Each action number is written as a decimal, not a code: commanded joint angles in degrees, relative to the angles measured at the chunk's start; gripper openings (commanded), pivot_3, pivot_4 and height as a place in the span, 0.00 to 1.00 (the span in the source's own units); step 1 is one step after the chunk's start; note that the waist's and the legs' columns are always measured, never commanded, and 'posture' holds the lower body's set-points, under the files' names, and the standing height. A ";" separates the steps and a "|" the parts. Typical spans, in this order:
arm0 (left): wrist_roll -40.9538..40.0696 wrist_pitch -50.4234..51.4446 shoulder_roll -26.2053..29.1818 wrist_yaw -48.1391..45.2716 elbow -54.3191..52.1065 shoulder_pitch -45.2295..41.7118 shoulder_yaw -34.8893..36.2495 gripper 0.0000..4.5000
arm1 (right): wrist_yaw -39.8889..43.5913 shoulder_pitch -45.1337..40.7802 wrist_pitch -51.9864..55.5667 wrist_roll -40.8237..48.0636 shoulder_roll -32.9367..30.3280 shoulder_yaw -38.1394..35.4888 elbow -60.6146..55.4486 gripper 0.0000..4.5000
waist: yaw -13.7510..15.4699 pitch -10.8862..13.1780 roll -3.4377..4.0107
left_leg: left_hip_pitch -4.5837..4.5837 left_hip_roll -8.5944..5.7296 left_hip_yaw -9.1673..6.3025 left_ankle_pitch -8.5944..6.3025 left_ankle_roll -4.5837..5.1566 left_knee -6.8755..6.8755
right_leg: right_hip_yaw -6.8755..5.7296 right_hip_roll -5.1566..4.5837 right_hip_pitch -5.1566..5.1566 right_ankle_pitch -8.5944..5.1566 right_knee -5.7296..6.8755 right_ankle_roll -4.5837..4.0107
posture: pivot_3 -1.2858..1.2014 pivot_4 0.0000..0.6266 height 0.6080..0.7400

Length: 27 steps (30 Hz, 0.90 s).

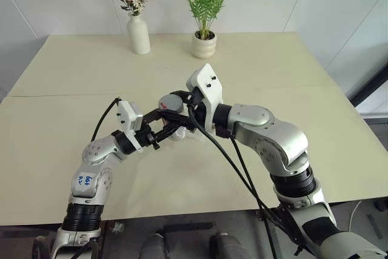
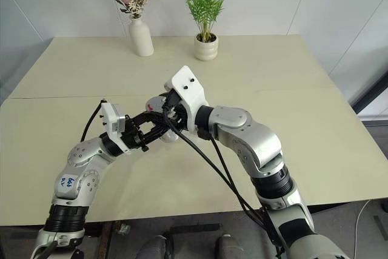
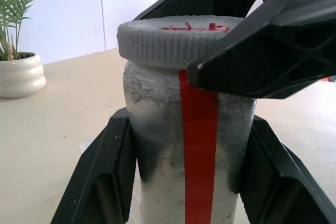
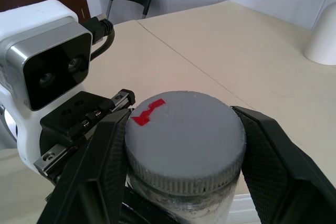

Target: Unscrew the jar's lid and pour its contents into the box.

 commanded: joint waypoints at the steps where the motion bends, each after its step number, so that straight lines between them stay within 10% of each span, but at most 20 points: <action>1: -0.26 -0.14 0.46 -0.78 -0.84 -0.19 0.47 0.48 | 0.23 -0.62 -1.60 -0.11 0.40 -1.10 -1.12 0.58 | -0.02 0.00 0.00 | 0.00 0.00 0.00 0.00 0.00 0.00 | 0.01 0.00 0.00 0.00 0.00 0.00 | 0.52 0.24 1.00; 7: -1.51 0.69 2.41 -4.45 1.04 -1.10 0.62 0.48 | 5.37 -0.96 -3.49 2.16 -0.37 -1.55 -1.25 0.58 | -0.02 0.00 0.00 | 0.00 0.05 0.00 -0.01 -0.02 0.00 | 0.01 0.05 -0.01 -0.01 0.00 -0.02 | 0.52 0.24 1.00; 18: -5.33 3.21 5.17 -19.39 4.97 -4.88 -2.07 0.48 | 46.75 -6.83 -13.64 11.45 -11.54 -1.28 8.52 0.58 | -0.43 0.01 -0.01 | 0.05 0.21 0.10 -0.05 -0.07 0.07 | 0.10 0.27 0.01 0.00 -0.02 -0.05 | 0.52 0.24 1.00; 27: -6.20 4.06 4.45 -26.54 4.78 -5.38 -5.42 0.48 | 58.11 -11.57 -17.34 9.25 -9.39 0.62 17.55 0.58 | -1.22 0.01 -0.01 | 0.17 0.40 0.12 -0.01 -0.26 0.10 | 0.16 0.46 -0.02 -0.07 0.16 -0.24 | 0.52 0.24 1.00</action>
